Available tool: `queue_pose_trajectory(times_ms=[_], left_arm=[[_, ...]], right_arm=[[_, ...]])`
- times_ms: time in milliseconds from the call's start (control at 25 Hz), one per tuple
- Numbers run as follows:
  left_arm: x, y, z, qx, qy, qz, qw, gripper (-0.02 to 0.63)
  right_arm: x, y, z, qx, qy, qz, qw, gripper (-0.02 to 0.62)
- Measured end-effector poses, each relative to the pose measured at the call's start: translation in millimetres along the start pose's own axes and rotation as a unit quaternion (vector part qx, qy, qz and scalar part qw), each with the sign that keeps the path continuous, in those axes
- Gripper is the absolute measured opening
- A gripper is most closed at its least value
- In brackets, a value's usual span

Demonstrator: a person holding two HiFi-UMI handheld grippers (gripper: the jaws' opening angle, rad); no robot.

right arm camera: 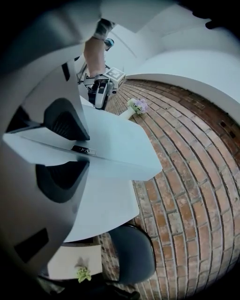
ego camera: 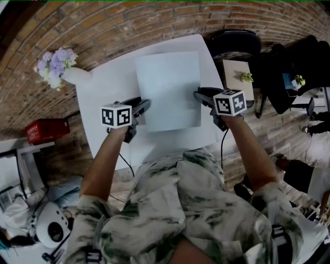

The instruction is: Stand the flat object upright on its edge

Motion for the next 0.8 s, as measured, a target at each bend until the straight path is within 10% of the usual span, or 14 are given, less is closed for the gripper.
queue_pose_trajectory(times_ms=[800], left_arm=[[87,-1,-40,0.058,-0.024,-0.051,0.9967,0.209]], right_arm=[[85,-61,-7,-0.016,-0.034,0.117,0.992,0.152]])
Point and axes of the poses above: the fingertips, and each gripper's own axes: z backward along the fingers, y to its left, x out of its top, the point moved 1 cm from there along z, backward along the fingers, and after that the axes turned 2 degrees about z, right-handed, at the moved point
